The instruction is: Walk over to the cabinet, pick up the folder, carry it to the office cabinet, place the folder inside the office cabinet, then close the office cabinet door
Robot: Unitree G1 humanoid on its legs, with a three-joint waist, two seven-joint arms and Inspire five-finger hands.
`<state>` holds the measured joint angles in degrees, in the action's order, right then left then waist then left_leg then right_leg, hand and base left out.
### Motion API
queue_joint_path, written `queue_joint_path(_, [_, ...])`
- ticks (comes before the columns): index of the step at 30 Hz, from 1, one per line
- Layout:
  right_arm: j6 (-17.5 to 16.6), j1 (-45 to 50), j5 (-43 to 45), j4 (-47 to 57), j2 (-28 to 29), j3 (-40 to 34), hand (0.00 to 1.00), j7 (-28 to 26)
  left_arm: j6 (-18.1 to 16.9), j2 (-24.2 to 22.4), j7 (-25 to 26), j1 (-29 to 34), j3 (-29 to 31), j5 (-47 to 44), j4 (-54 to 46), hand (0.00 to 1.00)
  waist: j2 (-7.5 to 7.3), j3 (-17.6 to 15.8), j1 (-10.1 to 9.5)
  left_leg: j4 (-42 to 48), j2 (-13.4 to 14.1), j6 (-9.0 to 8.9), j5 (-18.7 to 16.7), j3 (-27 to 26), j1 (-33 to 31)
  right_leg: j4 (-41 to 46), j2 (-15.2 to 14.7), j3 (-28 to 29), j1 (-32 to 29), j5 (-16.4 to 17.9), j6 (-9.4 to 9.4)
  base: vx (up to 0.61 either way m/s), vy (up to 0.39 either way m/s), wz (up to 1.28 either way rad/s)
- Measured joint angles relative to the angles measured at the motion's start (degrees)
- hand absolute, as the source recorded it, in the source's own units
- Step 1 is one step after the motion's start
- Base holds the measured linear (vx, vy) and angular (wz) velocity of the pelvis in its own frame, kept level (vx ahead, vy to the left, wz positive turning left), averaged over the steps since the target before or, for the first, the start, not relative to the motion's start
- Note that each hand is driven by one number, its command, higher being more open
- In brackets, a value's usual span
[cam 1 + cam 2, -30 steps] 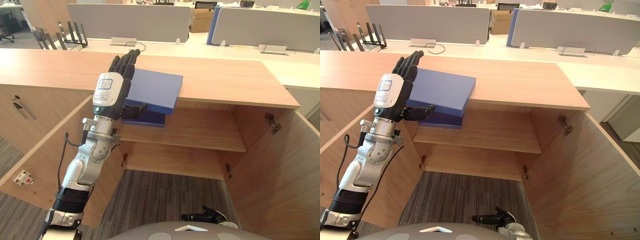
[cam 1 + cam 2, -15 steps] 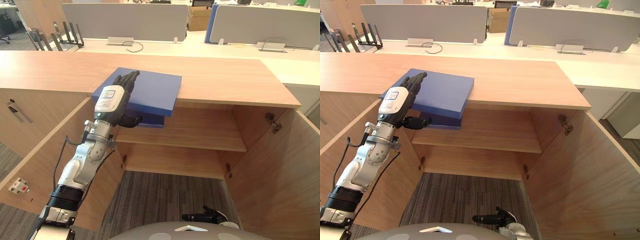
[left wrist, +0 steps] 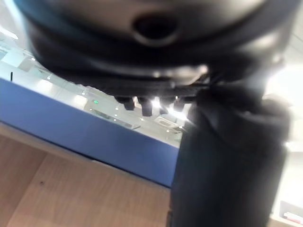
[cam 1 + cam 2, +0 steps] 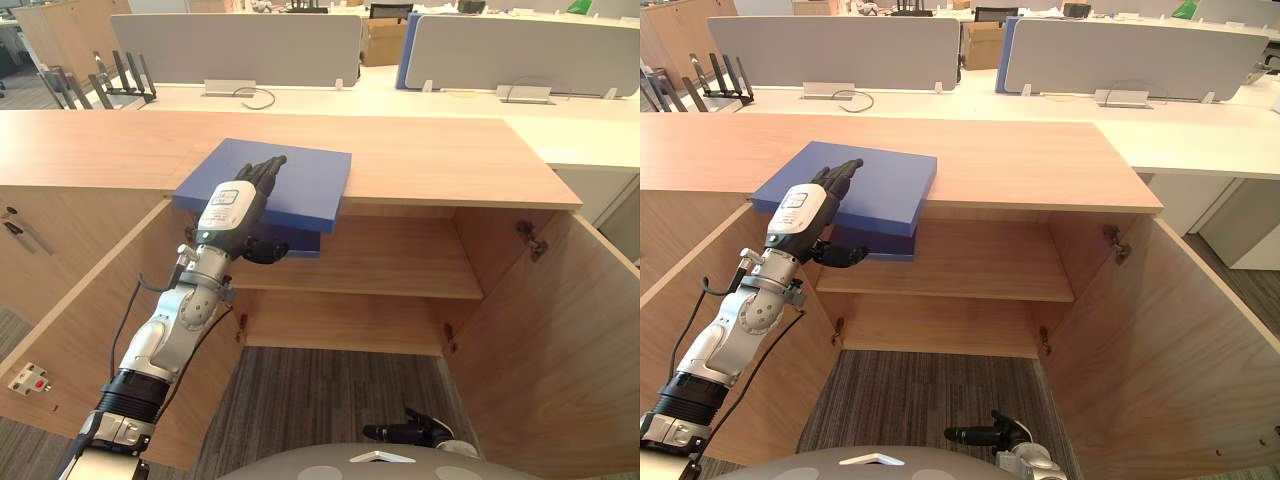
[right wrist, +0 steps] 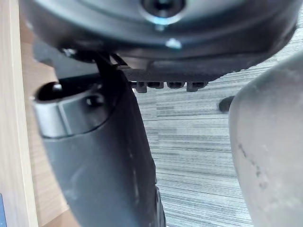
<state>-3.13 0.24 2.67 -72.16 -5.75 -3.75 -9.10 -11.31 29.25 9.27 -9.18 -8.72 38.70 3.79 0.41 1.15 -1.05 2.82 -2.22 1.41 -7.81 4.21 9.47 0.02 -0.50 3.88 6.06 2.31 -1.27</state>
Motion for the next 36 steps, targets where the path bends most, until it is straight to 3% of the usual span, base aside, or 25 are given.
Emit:
queue_joint_path(12, [-0.1, -1.0, -4.5, 0.5, -0.3, 4.8, 1.0, 0.0, 0.2, 3.5, 1.2, -6.4, -5.2, 11.4, 8.2, 1.0, -0.28, -0.2, 0.09, 0.0, -0.1, -0.13, -0.1, -0.5, 0.0, 0.0, 0.0, 0.6, -0.2, 0.0, -0.01, 0.0, 0.0, -0.01])
queue_joint_path(33, [-1.2, -1.2, -4.4, 0.8, 0.0, 5.0, 1.0, 1.0, 3.5, 5.7, 9.9, -15.5, -7.5, 18.0, 16.2, 1.0, -0.54, -0.4, 1.41, 0.0, 0.0, -0.22, -0.1, -1.0, 0.0, 0.9, 0.2, 1.3, -0.9, 0.2, 0.04, 0.0, 0.0, -0.01])
queue_joint_path(34, [-1.3, -1.2, -4.3, 0.8, 0.0, 5.0, 1.0, 1.1, 3.8, 5.7, 10.2, -15.8, -7.5, 18.2, 16.2, 0.0, -0.54, -0.4, 1.44, 0.0, 0.0, -0.23, -0.1, -1.1, 0.0, 0.9, 0.2, 1.4, -0.9, 0.2, 0.05, 0.0, 0.0, 0.0])
queue_joint_path(36, [-1.3, -1.2, -4.3, 0.8, 0.0, 5.0, 1.0, 1.1, 3.9, 5.9, 10.8, -16.0, -7.5, 18.2, 16.2, 0.0, -0.53, -0.4, 1.57, 0.0, 0.0, -0.25, -0.2, -1.1, 0.1, 0.9, 0.2, 1.4, -0.9, 0.2, 0.05, 0.0, 0.0, 0.0])
